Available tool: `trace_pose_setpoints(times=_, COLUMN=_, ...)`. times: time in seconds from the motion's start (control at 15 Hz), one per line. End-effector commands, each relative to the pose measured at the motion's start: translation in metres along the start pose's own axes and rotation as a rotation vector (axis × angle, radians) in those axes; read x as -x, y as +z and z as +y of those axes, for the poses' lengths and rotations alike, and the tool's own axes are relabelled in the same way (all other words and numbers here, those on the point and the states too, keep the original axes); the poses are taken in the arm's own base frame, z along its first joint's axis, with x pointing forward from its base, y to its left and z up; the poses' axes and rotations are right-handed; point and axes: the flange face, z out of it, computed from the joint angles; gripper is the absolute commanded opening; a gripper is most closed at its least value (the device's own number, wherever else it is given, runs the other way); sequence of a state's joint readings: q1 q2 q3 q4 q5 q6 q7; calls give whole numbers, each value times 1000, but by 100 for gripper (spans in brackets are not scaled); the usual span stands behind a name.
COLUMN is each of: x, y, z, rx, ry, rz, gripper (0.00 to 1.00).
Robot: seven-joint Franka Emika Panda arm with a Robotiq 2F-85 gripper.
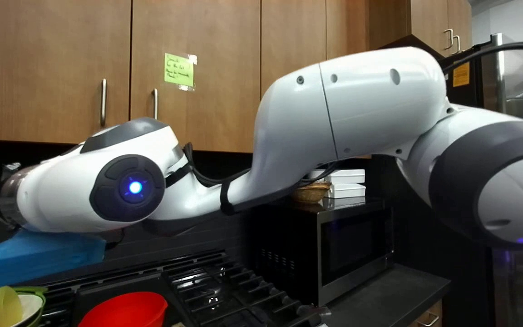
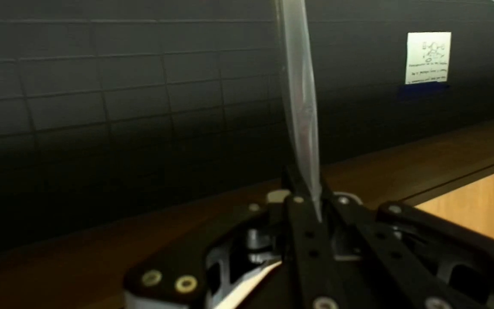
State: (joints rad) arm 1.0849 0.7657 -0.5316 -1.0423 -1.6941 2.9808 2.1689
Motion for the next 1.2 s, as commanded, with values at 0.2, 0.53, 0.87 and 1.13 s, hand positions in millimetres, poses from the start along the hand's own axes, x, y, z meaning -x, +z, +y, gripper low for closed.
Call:
trace_pose_setpoints(times=0.2, x=16, y=-36, z=41, rx=194, ry=45, rz=-192, gripper=1)
trace_pose_setpoints(times=0.53, x=9, y=-78, z=51, rx=269, ry=40, rz=-206, gripper=1)
trace_pose_setpoints(times=0.87, x=4, y=-110, z=58, rx=331, ry=66, rz=-236, gripper=1)
trace_pose_setpoints(times=1.13, x=19, y=-124, z=75, rx=379, ry=95, rz=-290, gripper=1)
